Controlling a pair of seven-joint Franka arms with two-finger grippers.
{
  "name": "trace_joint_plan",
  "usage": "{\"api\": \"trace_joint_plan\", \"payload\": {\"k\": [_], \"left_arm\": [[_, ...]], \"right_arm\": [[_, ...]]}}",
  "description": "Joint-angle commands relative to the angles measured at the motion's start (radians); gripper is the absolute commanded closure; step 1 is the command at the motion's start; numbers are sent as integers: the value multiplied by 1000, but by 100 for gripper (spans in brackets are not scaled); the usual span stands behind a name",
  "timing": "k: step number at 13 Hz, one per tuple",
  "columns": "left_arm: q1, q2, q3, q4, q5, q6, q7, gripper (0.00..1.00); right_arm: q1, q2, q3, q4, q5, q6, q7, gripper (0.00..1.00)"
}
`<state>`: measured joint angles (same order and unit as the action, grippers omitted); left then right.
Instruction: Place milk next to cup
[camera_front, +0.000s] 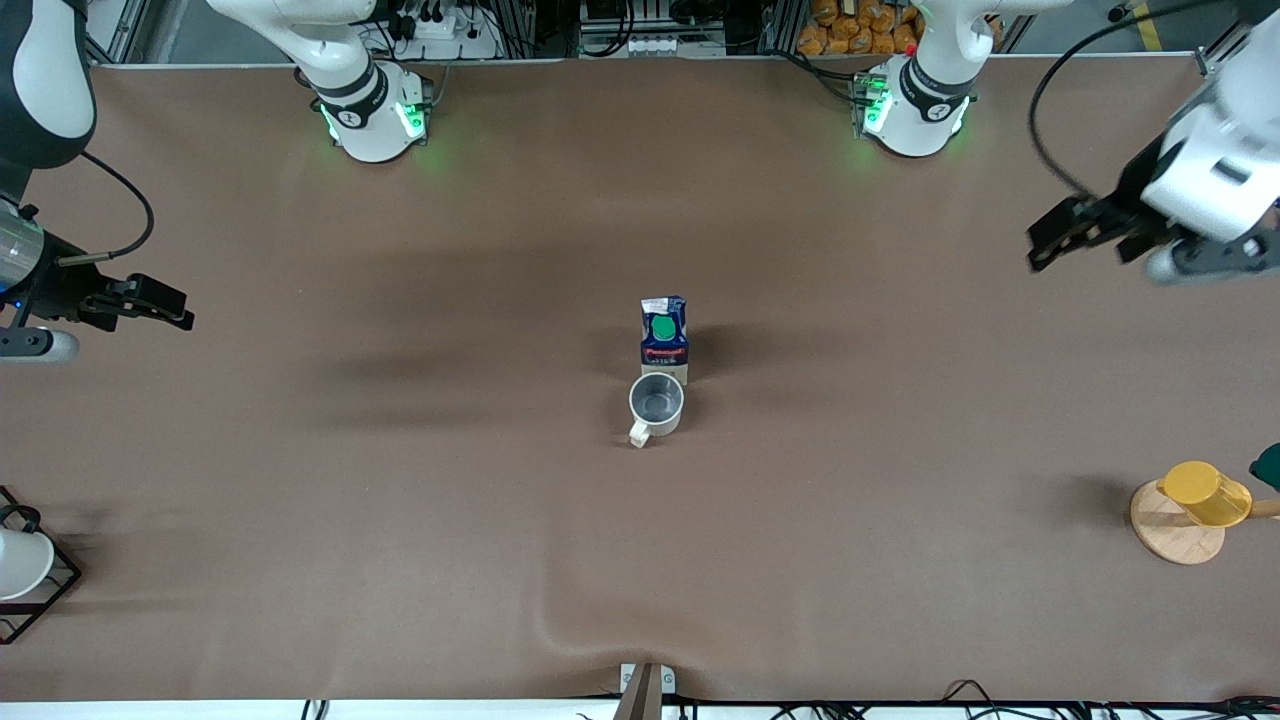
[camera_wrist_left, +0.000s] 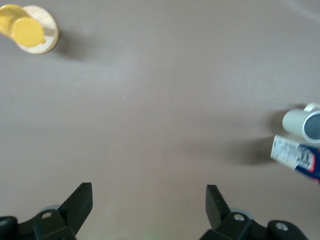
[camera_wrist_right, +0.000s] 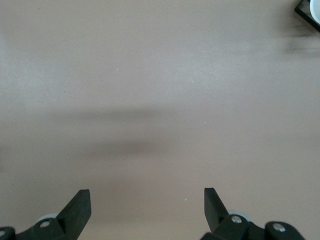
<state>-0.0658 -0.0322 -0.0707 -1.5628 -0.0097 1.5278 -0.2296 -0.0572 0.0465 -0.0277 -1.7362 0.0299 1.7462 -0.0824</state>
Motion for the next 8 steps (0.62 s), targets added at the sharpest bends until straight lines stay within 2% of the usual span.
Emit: {"api": "trace_joint_plan", "payload": {"k": [1, 5, 8], "left_arm": [[-36, -46, 57, 18, -13, -55, 96, 0], [-17, -37, 68, 75, -6, -141, 125, 0], [-11, -35, 74, 73, -6, -144, 211, 0]], "right_arm": [[-3, -17, 2, -6, -5, -8, 3, 0], [-4, -17, 2, -6, -5, -8, 3, 0], [-4, -17, 2, -8, -5, -13, 1, 0]]}}
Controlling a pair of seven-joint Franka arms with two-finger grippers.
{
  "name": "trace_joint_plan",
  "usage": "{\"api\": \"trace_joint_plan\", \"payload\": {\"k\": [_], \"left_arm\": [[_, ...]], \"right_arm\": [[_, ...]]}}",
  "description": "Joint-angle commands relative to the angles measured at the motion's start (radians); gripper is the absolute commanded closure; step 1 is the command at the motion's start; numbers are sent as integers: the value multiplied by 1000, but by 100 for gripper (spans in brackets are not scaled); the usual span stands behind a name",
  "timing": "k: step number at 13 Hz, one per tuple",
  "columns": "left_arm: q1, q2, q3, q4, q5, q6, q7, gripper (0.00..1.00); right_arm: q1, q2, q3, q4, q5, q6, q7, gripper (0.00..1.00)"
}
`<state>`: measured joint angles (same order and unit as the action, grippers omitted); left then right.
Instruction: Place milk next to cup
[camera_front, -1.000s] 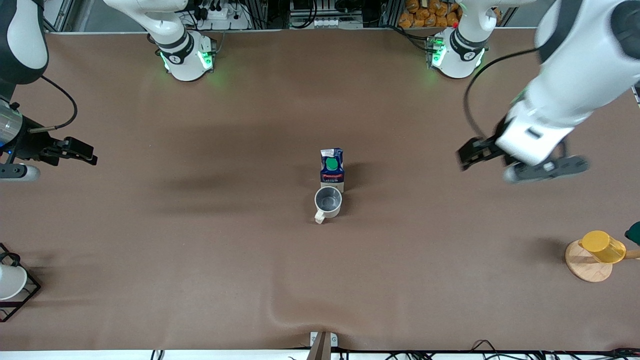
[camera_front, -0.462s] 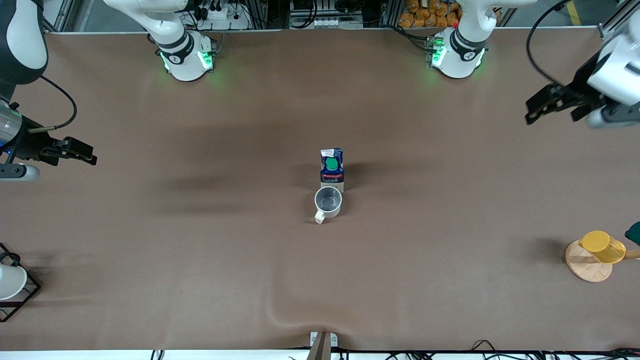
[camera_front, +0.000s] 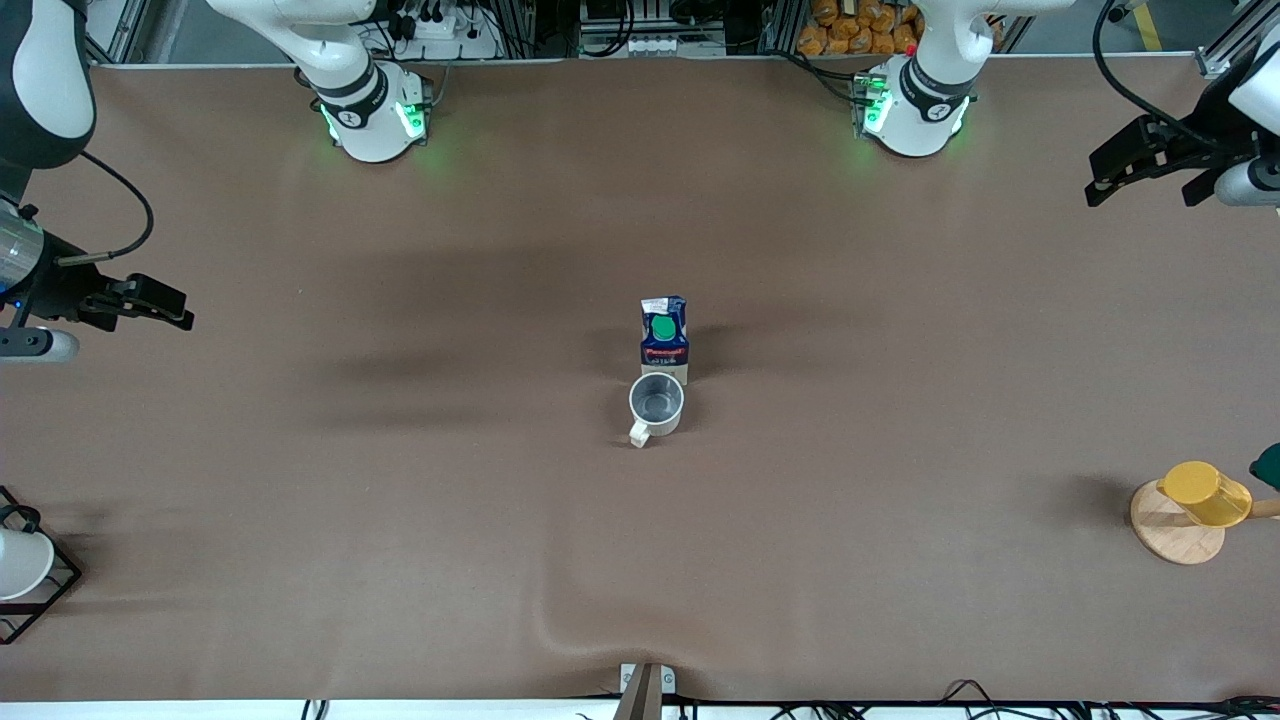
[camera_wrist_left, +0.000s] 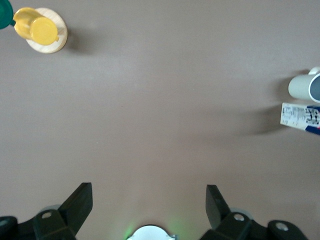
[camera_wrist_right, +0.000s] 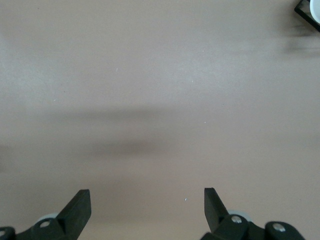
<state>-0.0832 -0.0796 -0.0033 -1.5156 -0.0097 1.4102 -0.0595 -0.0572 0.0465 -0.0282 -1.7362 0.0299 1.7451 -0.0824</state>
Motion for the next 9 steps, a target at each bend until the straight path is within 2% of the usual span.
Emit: {"api": "trace_joint_plan", "payload": {"k": [1, 9], "left_arm": [[11, 12, 6, 25, -6, -27, 43, 0], [8, 27, 5, 26, -13, -25, 35, 0]], "right_arm": [[-4, -17, 2, -8, -5, -12, 1, 0], [-6, -17, 2, -8, -5, -13, 0, 0]]}}
